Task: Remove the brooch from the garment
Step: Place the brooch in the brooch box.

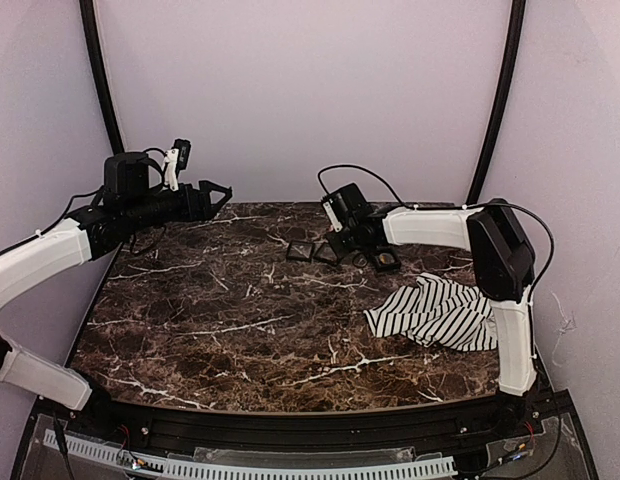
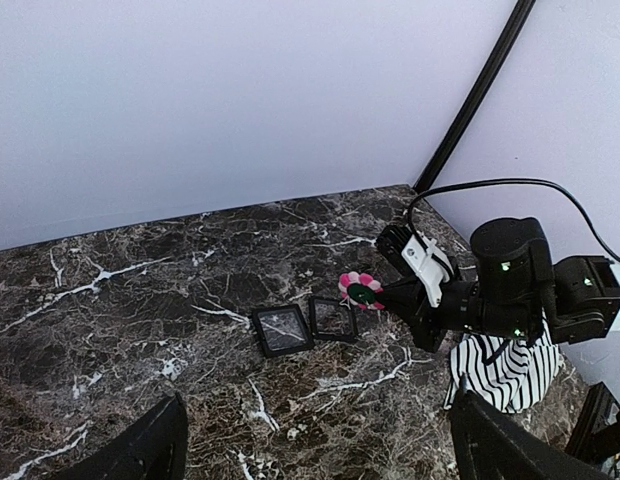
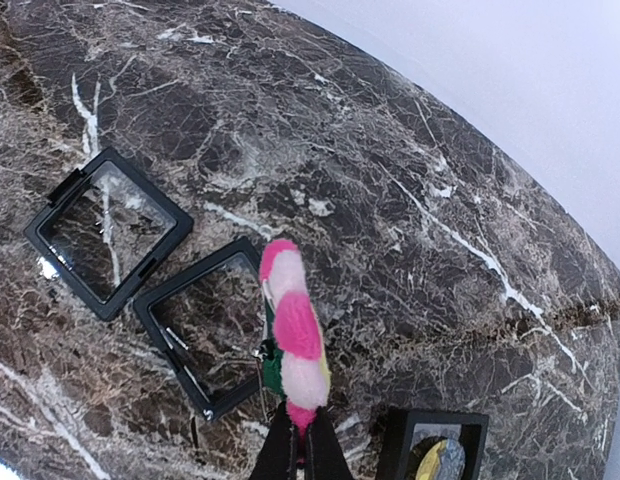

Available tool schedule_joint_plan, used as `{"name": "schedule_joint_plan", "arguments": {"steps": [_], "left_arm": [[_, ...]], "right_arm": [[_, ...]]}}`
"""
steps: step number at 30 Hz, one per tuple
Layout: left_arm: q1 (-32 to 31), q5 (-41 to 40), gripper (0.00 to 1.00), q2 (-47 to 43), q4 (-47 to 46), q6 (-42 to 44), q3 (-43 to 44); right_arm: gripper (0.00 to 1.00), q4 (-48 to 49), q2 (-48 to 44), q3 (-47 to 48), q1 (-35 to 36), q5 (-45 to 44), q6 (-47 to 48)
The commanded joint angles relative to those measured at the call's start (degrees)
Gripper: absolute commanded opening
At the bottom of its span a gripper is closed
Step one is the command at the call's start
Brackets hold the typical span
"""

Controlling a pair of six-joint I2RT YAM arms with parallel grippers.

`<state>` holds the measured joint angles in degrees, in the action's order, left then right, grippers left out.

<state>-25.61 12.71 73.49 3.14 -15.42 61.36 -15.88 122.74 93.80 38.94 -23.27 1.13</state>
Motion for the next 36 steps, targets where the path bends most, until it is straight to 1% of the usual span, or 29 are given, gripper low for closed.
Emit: {"name": "schedule_joint_plan", "arguments": {"steps": [1, 6, 15, 16, 22, 24, 27, 30, 32, 34, 36], "left_arm": [[0.03, -0.27, 0.93, -0.33, 1.11, -0.46, -0.35], [0.03, -0.67, 0.93, -0.61, 0.97, -0.5, -0.6], [0.04, -1.16, 0.93, -0.74, 1.0, -0.28, -0.53], [0.03, -1.13, 0.93, -0.73, 1.0, -0.28, -0.54], [0.03, -2.47, 0.92, -1.45, 0.54, -0.35, -1.2], [0.03, -2.92, 0.93, -1.66, 0.48, -0.27, -1.27], [0.11, -4.09, 0.93, -1.77, 1.09, -0.33, -1.19], [0.39, -6.16, 0.93, -1.88, 1.19, -0.4, -1.62], [0.94, -6.97, 0.92, -1.94, 1.12, -0.48, -1.89], [1.81, -7.44, 0.93, -1.83, 1.02, -0.64, -2.14], [3.02, -7.6, 0.93, -1.58, 0.66, -0.89, -2.43]], "right_arm": [[0.0, 3.3, 3.35, 3.36, -0.7, -3.1, 3.14], [0.0, 3.22, 6.13, 5.73, -0.79, -4.65, 5.22], [0.0, 1.27, 9.22, 8.83, -0.79, -1.29, 6.81], [0.01, 1.02, 9.2, 8.85, -0.79, -0.38, 6.89], [0.19, -0.3, 7.87, 7.93, -0.49, 3.55, 7.87], [0.29, -0.16, 6.47, 6.59, -0.38, 5.38, 7.96], [0.39, -0.49, 3.58, 5.01, -0.21, 9.11, 7.81], [0.54, -0.75, 0.18, 2.92, 0.06, 12.73, 7.63], [0.66, -0.85, -2.69, 1.04, 0.17, 15.46, 6.93], [0.78, -0.66, -6.16, -1.31, 0.17, 17.72, 5.06], [0.87, 0.06, -9.72, -4.35, -0.1, 19.53, 2.56]]}}
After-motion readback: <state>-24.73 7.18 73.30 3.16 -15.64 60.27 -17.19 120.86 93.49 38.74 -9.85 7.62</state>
